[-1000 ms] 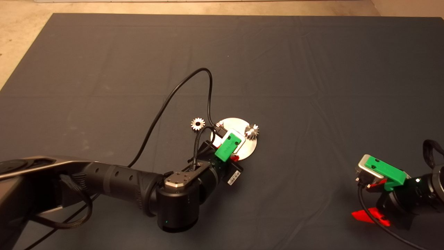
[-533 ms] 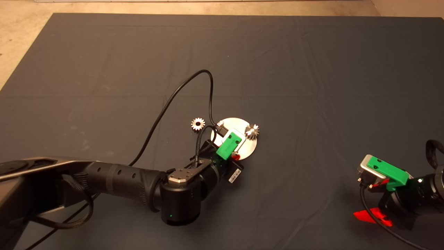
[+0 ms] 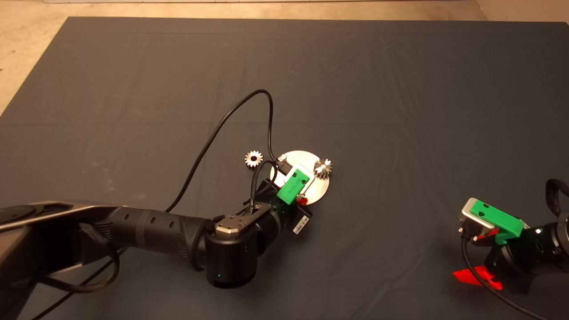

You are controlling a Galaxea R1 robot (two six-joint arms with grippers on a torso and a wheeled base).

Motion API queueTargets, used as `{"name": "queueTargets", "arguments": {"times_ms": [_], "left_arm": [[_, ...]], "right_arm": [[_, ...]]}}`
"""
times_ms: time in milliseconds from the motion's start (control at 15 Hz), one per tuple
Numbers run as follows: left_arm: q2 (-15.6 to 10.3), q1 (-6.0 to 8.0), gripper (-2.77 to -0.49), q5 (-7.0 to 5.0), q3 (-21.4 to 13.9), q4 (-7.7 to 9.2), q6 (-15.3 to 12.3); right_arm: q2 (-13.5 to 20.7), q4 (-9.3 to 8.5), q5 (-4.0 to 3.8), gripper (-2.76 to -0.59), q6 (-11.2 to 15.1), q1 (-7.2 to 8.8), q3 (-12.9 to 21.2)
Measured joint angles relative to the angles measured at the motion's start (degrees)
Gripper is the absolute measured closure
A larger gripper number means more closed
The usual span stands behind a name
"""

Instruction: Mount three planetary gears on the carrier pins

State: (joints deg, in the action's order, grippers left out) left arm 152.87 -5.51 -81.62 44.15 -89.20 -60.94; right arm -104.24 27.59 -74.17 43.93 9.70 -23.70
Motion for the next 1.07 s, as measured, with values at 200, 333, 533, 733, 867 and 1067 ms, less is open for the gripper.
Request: {"name": "queueTargets", "arguments": {"times_ms": [200, 333, 533, 733, 867, 1067], "left_arm": [[-0.02, 0.00, -0.69, 0.13, 0.00, 0.00, -0.01], [-0.02, 0.00, -0.76, 0.13, 0.00, 0.00, -0.02], [-0.02, 0.00, -0.84, 0.19, 0.00, 0.00, -0.02], [0.00, -0.02, -0.94, 0.22, 0.00, -0.02, -0.02], [-0.02, -0.46, -1.00, 0.22, 0.00, -0.29, -0.02], [0.03, -0.49, -1.14, 0.66, 0.00, -0.88, -0.02]], "right_arm": [[0.16, 0.00, -0.02, -2.18, 0.00, 0.00, 0.00], [0.16, 0.00, 0.00, -2.18, 0.00, 0.00, 0.00], [0.33, 0.00, 0.00, -2.18, 0.00, 0.00, 0.00], [0.72, 0.00, 0.02, -2.18, -0.48, 0.00, 0.00], [1.07, 0.00, -0.02, -2.18, -0.63, 0.00, 0.00], [1.07, 0.00, 0.00, -2.18, -0.70, 0.00, 0.00]]}}
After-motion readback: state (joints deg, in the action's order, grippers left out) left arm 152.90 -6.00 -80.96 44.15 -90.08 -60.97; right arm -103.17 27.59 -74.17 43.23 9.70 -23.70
